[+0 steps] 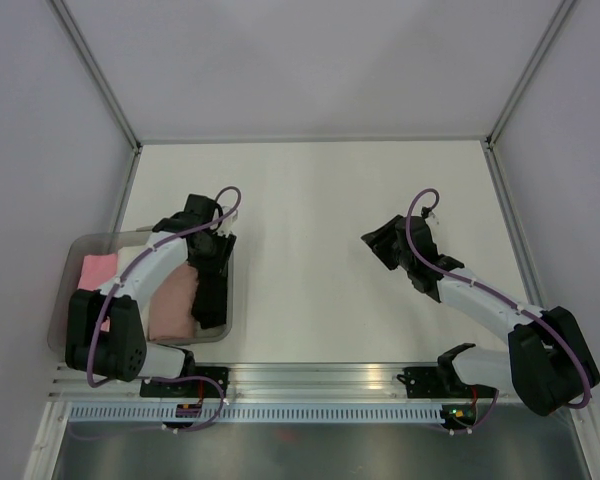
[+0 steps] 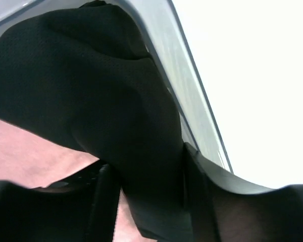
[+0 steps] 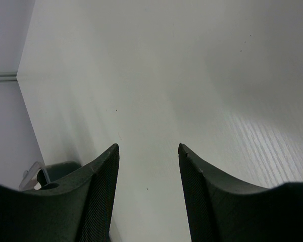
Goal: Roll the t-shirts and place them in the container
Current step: Place the rolled tshirt into the container
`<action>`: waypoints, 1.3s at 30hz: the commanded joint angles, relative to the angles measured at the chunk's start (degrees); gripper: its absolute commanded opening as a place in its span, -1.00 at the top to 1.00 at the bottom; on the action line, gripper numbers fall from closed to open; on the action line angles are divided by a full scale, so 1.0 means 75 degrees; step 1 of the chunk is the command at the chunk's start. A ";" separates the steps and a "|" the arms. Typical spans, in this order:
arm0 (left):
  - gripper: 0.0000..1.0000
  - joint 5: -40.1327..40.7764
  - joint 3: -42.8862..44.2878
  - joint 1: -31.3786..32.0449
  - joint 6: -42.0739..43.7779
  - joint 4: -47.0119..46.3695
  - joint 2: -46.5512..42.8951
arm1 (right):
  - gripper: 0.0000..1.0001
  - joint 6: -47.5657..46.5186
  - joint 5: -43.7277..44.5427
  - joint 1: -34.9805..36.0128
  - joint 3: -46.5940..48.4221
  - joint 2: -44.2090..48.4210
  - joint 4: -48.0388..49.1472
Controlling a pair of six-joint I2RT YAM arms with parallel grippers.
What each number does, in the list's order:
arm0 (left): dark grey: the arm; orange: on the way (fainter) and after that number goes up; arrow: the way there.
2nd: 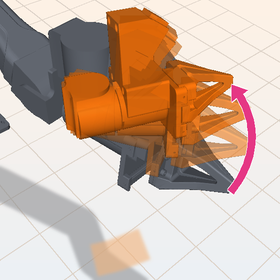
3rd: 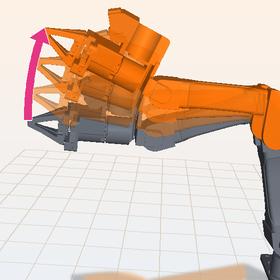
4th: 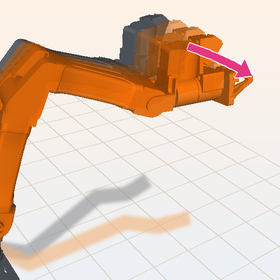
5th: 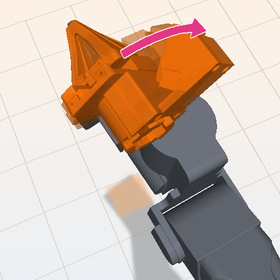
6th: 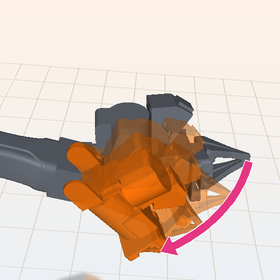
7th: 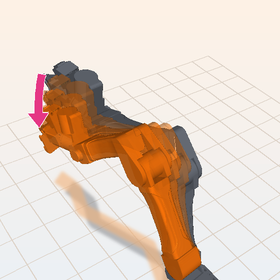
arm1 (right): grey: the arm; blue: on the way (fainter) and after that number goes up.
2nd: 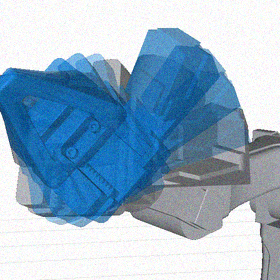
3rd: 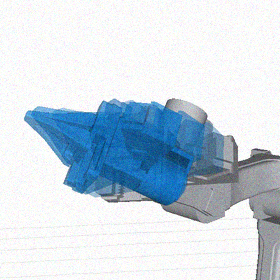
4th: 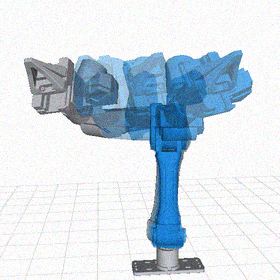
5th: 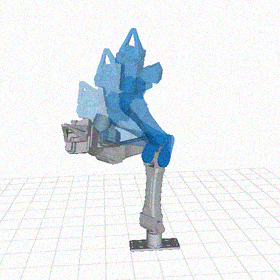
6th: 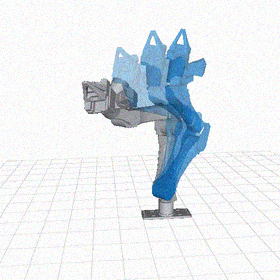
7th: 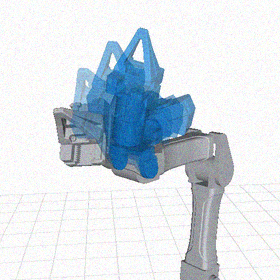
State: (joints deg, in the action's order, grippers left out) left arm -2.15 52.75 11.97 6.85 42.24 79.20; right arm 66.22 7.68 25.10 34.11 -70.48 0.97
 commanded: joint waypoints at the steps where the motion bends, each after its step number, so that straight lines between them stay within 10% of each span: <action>1: -0.14 -0.0451 0.0384 0.0022 -0.0562 0.0251 0.0011 | -0.15 0.0031 0.0264 -0.0031 0.0069 0.0127 -0.0094; 39: -0.52 0.0111 0.2178 -0.0715 -0.1898 0.1776 0.0537 | -0.15 -0.0204 0.0593 -0.0066 0.0128 0.0550 -0.0493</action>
State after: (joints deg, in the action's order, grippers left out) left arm -3.01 68.42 8.23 -4.23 56.62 83.00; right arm 65.65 10.76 24.88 34.11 -66.78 -3.07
